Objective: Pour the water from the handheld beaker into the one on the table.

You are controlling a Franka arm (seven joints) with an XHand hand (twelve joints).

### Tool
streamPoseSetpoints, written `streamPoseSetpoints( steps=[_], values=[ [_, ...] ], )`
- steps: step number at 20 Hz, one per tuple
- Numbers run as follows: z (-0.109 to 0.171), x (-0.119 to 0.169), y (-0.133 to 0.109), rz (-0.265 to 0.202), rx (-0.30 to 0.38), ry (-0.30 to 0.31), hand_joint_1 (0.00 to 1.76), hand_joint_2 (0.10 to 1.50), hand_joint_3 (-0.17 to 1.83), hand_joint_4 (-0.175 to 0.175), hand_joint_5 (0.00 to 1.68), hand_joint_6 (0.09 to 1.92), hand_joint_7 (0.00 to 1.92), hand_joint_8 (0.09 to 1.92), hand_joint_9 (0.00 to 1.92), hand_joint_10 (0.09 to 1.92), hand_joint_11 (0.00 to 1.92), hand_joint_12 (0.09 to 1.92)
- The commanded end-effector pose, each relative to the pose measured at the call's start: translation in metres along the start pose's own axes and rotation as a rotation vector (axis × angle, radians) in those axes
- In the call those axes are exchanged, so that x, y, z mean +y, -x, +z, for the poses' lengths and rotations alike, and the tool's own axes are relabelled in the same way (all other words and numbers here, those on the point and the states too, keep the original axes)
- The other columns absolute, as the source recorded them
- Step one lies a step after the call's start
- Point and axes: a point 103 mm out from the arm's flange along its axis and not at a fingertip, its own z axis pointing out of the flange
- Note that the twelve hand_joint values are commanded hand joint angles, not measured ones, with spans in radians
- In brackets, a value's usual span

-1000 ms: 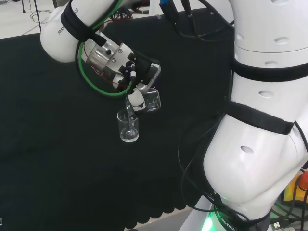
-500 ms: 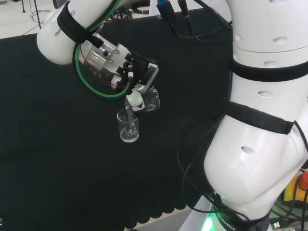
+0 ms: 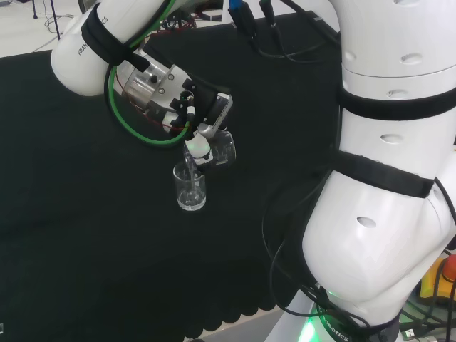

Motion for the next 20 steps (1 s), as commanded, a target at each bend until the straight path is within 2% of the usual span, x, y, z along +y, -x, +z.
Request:
streamPoseSetpoints(
  steps=[1,7,15,20],
  values=[
    [0.0002,0.0001,-0.0001,0.002,0.001,0.005,1.27,1.15,-0.17,-0.113,0.93,1.09,1.21,0.82,1.36,1.03,1.16,1.07],
    [-0.0002,0.0005,0.0012,-0.007,0.015,0.032,1.27,1.15,-0.17,-0.113,0.93,1.09,1.21,0.82,1.36,1.03,1.16,1.07],
    [0.0013,0.0005,0.001,-0.026,0.028,0.038,1.27,1.15,-0.17,-0.114,0.93,1.09,1.21,0.82,1.36,1.03,1.17,1.06],
    [0.0026,-0.0023,0.0046,-0.04,0.049,0.081,1.27,1.15,-0.17,-0.114,0.93,1.09,1.21,0.81,1.36,1.02,1.17,1.06]
  ],
)
